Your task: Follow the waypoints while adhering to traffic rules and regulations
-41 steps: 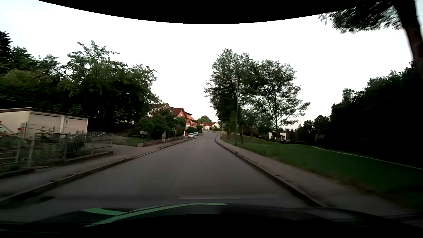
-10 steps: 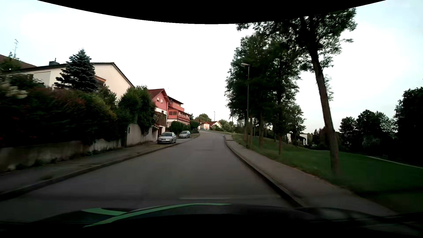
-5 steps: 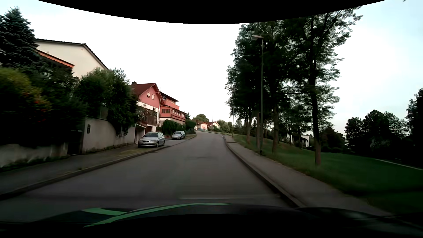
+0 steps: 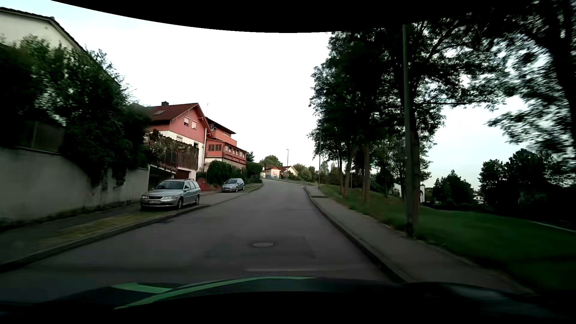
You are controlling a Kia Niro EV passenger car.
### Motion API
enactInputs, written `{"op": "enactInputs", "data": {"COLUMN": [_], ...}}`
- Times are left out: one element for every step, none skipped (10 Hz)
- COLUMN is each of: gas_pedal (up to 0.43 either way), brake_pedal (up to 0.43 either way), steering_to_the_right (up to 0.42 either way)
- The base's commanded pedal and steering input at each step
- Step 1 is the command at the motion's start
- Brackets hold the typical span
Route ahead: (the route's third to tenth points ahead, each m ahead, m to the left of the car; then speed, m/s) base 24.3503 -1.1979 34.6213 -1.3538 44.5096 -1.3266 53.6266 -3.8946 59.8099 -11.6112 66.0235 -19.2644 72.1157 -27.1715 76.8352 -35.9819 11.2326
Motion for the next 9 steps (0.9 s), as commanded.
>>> {"op": "enactInputs", "data": {"gas_pedal": [0.000, 0.000, 0.000, 0.000, 0.000, 0.000, 0.000, 0.000, 0.000], "brake_pedal": [0.000, 0.000, 0.000, 0.000, 0.000, 0.000, 0.000, 0.000, 0.000], "steering_to_the_right": [0.006, 0.005, 0.005, 0.005, 0.005, 0.003, 0.001, 0.001, 0.000]}}
